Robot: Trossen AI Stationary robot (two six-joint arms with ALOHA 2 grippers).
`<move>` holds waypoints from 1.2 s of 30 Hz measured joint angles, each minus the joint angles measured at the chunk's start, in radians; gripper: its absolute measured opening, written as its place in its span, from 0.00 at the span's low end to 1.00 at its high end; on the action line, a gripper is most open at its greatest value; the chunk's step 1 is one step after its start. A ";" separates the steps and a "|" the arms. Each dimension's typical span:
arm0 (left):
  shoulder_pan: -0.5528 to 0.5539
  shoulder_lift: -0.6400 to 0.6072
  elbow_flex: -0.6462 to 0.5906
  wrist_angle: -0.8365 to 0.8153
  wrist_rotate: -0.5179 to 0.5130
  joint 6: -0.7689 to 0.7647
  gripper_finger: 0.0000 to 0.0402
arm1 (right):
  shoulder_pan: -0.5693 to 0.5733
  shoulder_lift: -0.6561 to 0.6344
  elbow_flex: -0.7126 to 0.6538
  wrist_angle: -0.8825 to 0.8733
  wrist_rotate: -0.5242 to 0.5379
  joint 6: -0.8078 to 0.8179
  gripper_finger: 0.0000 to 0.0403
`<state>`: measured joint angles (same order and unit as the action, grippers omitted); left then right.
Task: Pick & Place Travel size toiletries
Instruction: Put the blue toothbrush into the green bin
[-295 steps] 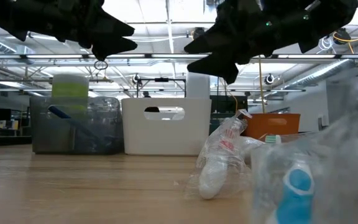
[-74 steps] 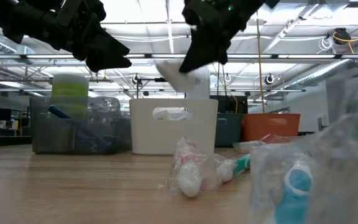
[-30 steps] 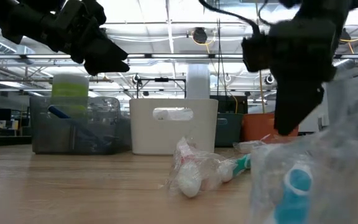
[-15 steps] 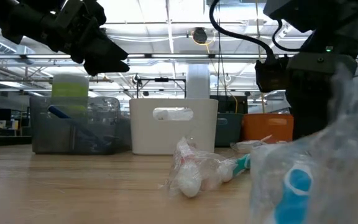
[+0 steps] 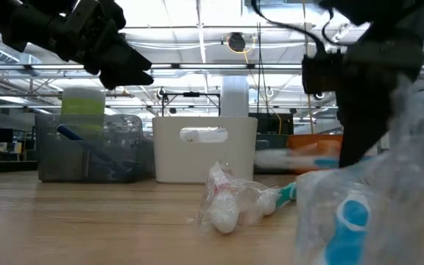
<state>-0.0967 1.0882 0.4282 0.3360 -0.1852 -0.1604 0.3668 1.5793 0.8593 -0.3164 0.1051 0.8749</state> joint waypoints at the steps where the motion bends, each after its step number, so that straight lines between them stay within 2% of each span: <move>1: 0.000 0.000 0.000 0.004 0.000 0.000 0.65 | 0.000 -0.020 0.000 0.000 0.004 -0.007 0.05; 6: 0.000 0.000 0.000 0.011 0.000 0.000 0.65 | 0.008 -0.150 0.000 0.005 0.121 -0.071 0.02; 12: 0.000 0.000 0.000 0.050 0.000 0.022 0.65 | 0.057 -0.300 0.000 0.048 0.448 -0.257 0.04; 16: 0.000 0.000 0.000 0.136 0.000 0.065 0.65 | 0.066 -0.328 -0.045 0.268 0.593 -0.472 0.03; 21: 0.001 0.035 0.000 0.324 -0.018 0.119 0.65 | 0.043 -0.320 -0.203 0.779 0.575 -0.774 0.03; 26: 0.003 0.142 0.011 0.564 -0.021 0.129 0.65 | 0.040 -0.319 -0.371 1.193 0.569 -0.912 0.04; 31: 0.002 0.290 0.119 0.603 0.044 0.143 0.65 | 0.031 -0.319 -0.458 1.390 0.497 -0.925 0.04; 36: 0.003 0.426 0.271 0.602 0.096 0.178 0.65 | 0.032 -0.318 -0.465 1.396 0.491 -0.925 0.04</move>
<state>-0.0940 1.5146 0.6991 0.9380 -0.0890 0.0179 0.3985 1.2610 0.3943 1.0794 0.5965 -0.0502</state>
